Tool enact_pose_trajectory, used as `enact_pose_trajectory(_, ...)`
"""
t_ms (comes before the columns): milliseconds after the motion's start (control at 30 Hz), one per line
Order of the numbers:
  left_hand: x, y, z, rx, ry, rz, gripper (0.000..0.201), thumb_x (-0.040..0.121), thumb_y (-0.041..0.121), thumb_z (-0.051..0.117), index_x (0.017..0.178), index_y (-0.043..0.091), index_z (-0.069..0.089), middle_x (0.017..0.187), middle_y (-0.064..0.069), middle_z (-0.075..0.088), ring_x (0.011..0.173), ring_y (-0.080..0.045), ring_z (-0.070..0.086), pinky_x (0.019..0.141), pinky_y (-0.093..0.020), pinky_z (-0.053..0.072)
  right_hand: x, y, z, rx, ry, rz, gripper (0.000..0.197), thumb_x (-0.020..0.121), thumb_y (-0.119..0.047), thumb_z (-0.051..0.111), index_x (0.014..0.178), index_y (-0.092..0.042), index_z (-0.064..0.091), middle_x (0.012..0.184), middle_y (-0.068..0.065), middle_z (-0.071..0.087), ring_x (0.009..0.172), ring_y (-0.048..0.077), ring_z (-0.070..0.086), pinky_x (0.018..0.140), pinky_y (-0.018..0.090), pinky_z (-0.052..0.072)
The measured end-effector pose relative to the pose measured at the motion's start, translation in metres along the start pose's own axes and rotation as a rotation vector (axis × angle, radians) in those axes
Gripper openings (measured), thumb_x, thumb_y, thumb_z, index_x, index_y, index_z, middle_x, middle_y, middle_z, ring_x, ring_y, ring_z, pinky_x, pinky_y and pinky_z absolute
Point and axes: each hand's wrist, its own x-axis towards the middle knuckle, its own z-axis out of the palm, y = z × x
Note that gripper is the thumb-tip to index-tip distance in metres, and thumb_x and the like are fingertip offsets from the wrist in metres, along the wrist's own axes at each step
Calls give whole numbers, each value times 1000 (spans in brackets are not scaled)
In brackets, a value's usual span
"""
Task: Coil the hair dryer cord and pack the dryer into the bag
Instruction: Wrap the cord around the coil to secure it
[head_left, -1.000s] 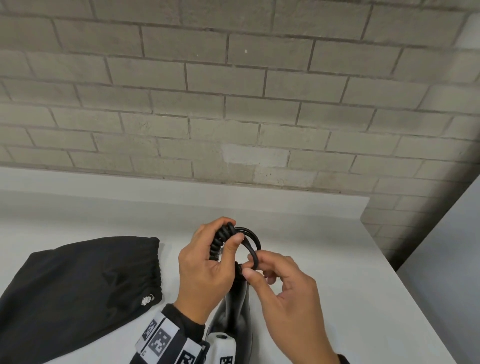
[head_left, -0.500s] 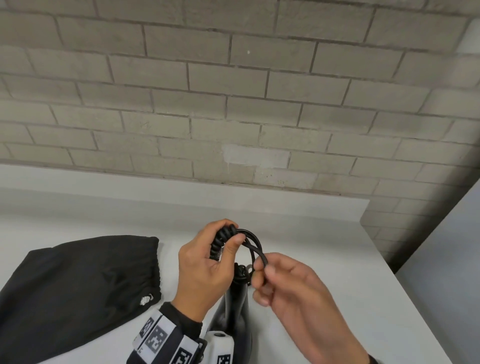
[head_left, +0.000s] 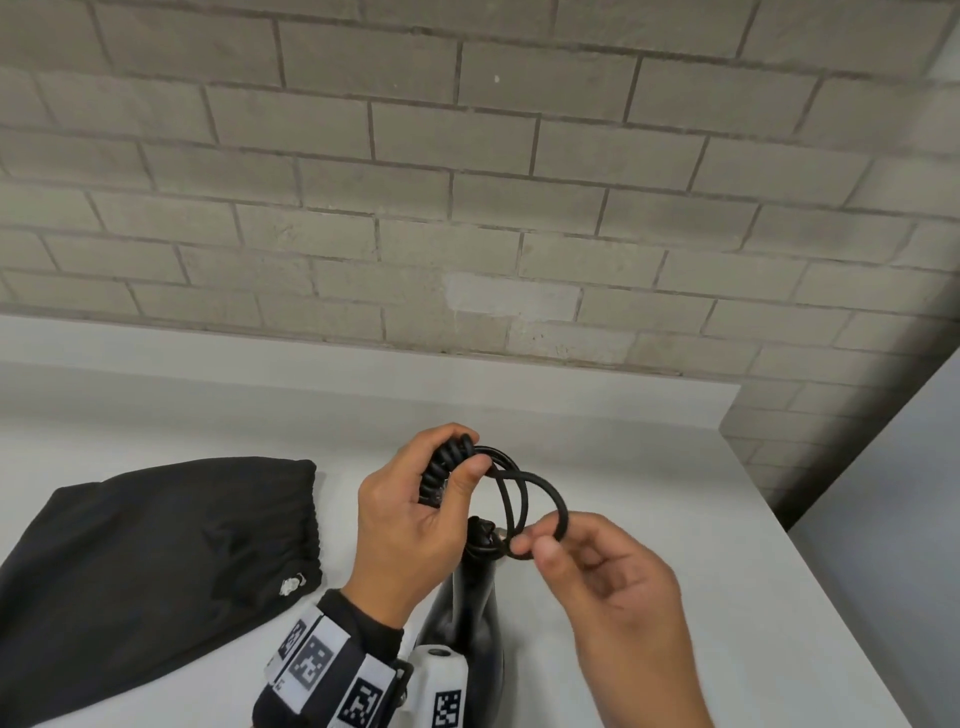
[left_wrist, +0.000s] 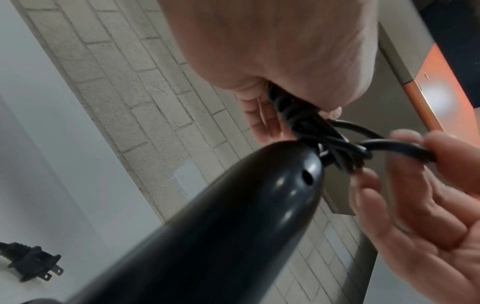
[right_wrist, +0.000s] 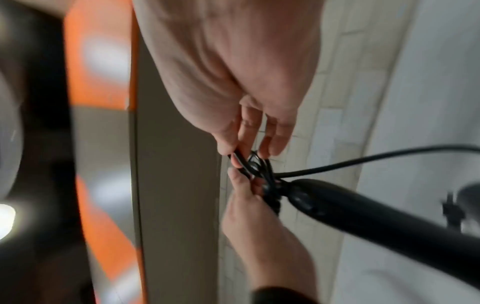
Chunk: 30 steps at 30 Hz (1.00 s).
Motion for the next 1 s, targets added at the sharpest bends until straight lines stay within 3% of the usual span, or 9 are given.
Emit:
enact_pose_trajectory(100,0,0,-2,2,-7,0,26,89,35,62,103,14,69,89,13,72,79,-1,69,74,-12,50,1,-6,-12,304,-74,171,50,57,-48,88,86,-9,74,76,16,71,93,31,71,84,28,56)
enact_pose_trajectory(267,0,2,-2,1,-41,22,28,89,33,63,101,9,70,87,13,72,76,-2,69,73,-10,49,-3,-27,-25,475,-125,342,59,41,-40,96,80,-1,74,64,17,61,81,39,72,74,33,59)
enact_pose_trajectory(367,3,2,-5,7,-48,31,30,89,37,63,101,10,70,83,13,71,75,-3,68,72,-10,49,-2,-40,-27,523,-134,447,68,36,-37,98,83,4,73,56,11,52,46,27,62,53,33,57)
enact_pose_trajectory(433,4,2,-7,21,-59,39,34,90,43,62,102,13,70,84,16,70,76,-2,67,72,-9,49,-2,-46,-31,641,-155,571,68,35,-29,99,87,6,73,52,4,42,26,11,39,29,22,41)
enact_pose_trajectory(533,4,2,-8,19,-61,16,23,89,39,62,102,20,67,86,14,69,73,-1,66,71,-9,47,-1,-44,-34,690,-226,634,67,42,-32,98,93,2,73,50,-1,33,23,4,25,28,10,26)
enact_pose_trajectory(633,5,1,-9,28,-46,-1,19,89,38,61,101,23,65,92,15,68,75,1,65,71,-8,47,-5,-28,-29,490,-166,464,70,41,-45,97,91,-1,73,48,3,39,30,12,36,33,19,35)
enact_pose_trajectory(700,6,-1,-12,37,-40,-11,20,89,39,61,101,23,65,93,15,68,76,0,66,72,-8,47,-11,-12,-24,257,-62,275,66,40,-49,96,91,-14,75,53,6,52,46,22,53,50,27,48)
enact_pose_trajectory(900,4,2,-7,78,-6,-8,26,90,38,61,100,15,69,83,20,68,75,2,65,71,-7,47,-21,5,-2,-303,462,-357,63,52,-21,87,108,-33,60,101,-8,60,85,24,59,77,25,49)
enact_pose_trajectory(1000,4,4,-4,86,5,-12,29,90,38,62,100,13,69,85,18,69,75,-1,65,71,-11,49,-30,-7,14,-574,433,-701,34,66,-27,76,95,-28,59,97,-15,55,87,11,58,80,11,41)
